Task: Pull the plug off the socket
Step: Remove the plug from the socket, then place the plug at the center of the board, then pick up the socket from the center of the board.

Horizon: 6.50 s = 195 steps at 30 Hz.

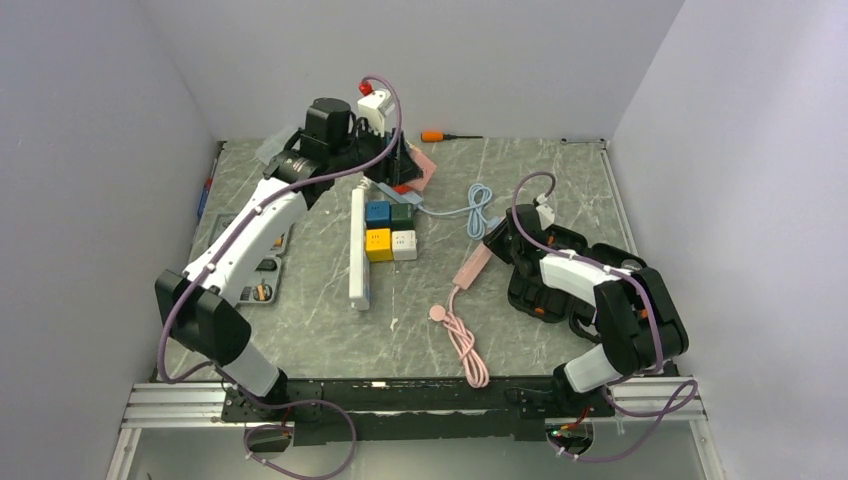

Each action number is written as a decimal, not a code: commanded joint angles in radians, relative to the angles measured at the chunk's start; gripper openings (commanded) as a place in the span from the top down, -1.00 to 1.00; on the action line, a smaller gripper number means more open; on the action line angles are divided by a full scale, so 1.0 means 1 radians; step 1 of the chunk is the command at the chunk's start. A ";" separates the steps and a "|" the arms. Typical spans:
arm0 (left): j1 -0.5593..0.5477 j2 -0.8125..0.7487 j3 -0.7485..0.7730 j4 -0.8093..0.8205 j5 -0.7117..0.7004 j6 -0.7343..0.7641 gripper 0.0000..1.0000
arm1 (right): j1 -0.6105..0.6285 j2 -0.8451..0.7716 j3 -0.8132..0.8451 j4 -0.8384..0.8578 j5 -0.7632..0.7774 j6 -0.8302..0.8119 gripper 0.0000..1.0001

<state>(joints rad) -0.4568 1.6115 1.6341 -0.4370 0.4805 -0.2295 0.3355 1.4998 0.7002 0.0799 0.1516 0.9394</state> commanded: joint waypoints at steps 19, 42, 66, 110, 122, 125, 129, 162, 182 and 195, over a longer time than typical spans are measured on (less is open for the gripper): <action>-0.208 -0.022 -0.384 -0.058 0.001 0.359 1.00 | -0.011 -0.203 -0.014 -0.194 -0.102 -0.172 -0.62; -0.336 0.096 -0.524 0.054 -0.096 0.410 0.97 | -0.015 -0.408 -0.051 -0.299 -0.067 -0.153 -0.59; -0.295 -0.001 -0.321 -0.125 -0.019 0.411 -0.99 | -0.009 0.066 -0.024 0.032 -0.050 -0.045 -0.73; -0.327 0.272 -0.289 -0.161 -0.253 0.298 -0.99 | 0.121 -0.238 -0.089 -0.048 0.158 -0.231 0.61; -0.332 0.126 -0.512 -0.050 -0.307 0.509 -0.67 | 0.100 -0.195 -0.093 -0.068 0.100 -0.190 0.32; -0.333 0.084 -0.559 -0.060 -0.270 0.577 -0.60 | 0.099 -0.219 -0.119 -0.075 0.097 -0.183 0.32; -0.333 0.041 -0.615 -0.078 -0.252 0.670 -0.55 | 0.102 -0.258 -0.170 -0.075 0.090 -0.166 0.31; -0.332 0.450 0.073 -0.146 -0.122 0.351 -0.99 | -0.118 -0.407 -0.096 -0.048 -0.122 -0.084 -0.65; -0.401 0.602 0.024 -0.018 -0.211 0.267 -0.99 | -0.148 -0.619 -0.187 -0.159 -0.102 -0.053 -0.74; -0.371 0.476 0.032 -0.045 -0.241 0.201 0.27 | -0.151 -0.575 -0.209 -0.121 -0.143 -0.014 -0.75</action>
<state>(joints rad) -0.8623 2.1986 1.6871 -0.4706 0.1623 0.0315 0.1902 0.9039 0.4976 -0.0887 0.0387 0.8955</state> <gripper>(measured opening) 0.526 0.869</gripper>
